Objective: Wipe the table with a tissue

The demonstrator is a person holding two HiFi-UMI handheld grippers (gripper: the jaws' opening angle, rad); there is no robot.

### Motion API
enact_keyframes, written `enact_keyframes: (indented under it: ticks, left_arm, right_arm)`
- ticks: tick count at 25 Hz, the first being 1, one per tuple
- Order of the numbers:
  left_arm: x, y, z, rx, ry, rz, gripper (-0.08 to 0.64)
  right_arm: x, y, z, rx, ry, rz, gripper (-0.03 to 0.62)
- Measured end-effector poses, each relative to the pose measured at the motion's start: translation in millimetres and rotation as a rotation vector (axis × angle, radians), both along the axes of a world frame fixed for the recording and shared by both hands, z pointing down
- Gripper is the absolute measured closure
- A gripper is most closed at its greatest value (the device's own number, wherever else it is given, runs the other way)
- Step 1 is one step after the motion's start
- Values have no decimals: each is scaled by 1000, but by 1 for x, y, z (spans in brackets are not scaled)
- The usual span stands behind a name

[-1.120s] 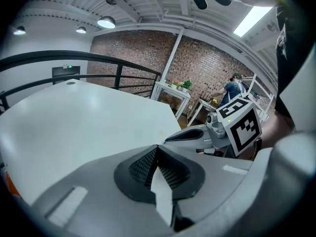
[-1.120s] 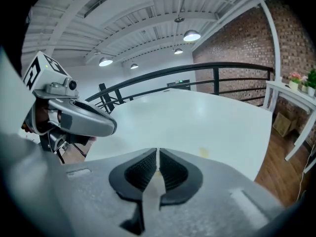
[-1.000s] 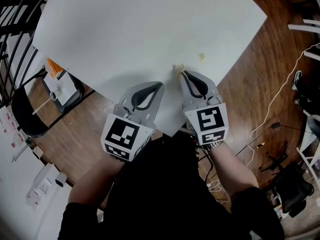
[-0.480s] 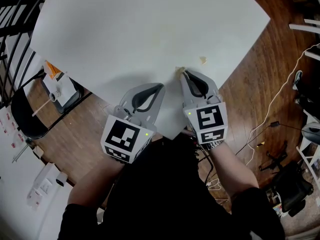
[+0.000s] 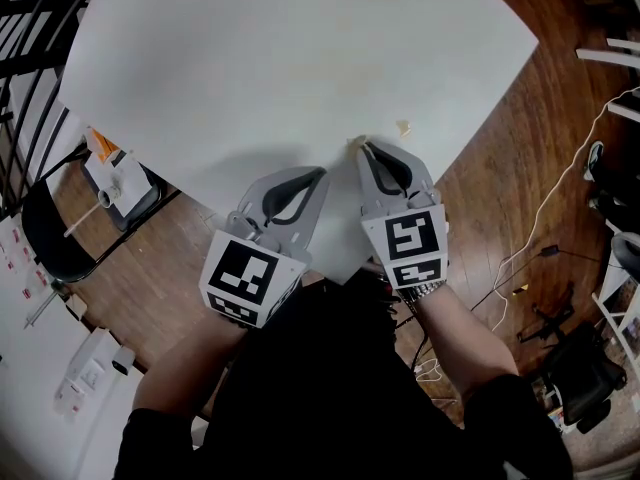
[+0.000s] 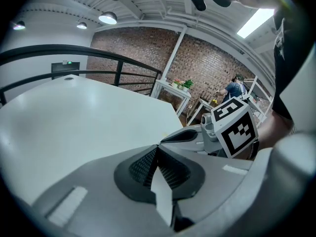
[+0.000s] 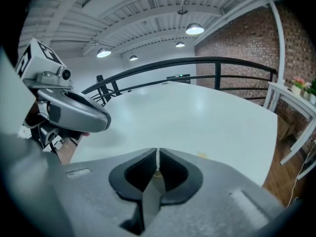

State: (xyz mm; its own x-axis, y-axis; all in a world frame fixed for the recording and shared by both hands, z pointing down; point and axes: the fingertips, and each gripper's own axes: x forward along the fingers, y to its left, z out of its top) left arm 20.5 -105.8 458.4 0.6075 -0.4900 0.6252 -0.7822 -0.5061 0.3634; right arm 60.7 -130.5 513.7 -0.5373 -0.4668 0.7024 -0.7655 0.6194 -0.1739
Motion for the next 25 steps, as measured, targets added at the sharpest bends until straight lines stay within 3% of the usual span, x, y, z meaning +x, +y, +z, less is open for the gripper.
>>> enact_keyframes:
  ticks: [25]
  left_arm:
    - [13, -10, 3, -3, -3, 9, 549]
  right_arm:
    - [34, -29, 1, 45, 70, 46, 584]
